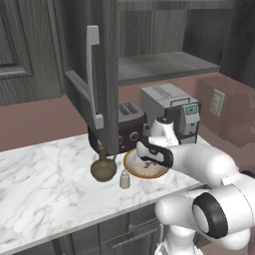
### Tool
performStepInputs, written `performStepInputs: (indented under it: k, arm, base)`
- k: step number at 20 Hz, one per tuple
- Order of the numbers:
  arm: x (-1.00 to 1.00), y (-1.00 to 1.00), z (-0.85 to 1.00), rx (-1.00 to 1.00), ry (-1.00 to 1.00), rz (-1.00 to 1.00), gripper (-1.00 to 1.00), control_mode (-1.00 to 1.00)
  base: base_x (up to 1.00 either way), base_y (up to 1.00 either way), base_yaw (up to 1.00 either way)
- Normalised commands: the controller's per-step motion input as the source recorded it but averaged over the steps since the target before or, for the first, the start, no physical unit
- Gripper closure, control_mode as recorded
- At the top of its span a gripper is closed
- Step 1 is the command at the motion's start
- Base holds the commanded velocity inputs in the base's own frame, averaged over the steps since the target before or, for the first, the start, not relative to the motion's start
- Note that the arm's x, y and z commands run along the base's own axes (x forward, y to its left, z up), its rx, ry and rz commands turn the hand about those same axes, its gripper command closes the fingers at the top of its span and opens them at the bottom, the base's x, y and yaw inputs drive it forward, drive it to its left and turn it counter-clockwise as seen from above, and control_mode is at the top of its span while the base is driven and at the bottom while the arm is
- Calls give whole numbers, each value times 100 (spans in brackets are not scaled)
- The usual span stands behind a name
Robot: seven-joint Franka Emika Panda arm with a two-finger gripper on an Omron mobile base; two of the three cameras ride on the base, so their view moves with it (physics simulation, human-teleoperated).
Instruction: Retrieve the bottle and the shaker from the cabinet and place them next to the mixing bowl on the counter. Then add garlic from the fridge to the mixing bowl.
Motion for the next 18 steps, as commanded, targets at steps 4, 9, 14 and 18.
performStepInputs:
  k: [4, 9, 14, 18]
  arm:
    - [4, 5, -13, 0, 0, 0, 100, -100]
    - [1, 1, -4, 0, 0, 0, 100, -100]
    - [0, 0, 0, 0, 0, 0, -100, -100]
    - [0, 0, 0, 0, 0, 0, -100, -100]
  base:
    - [0, 0, 0]
    - [0, 0, 0]
    - [0, 0, 0]
    - [0, 0, 0]
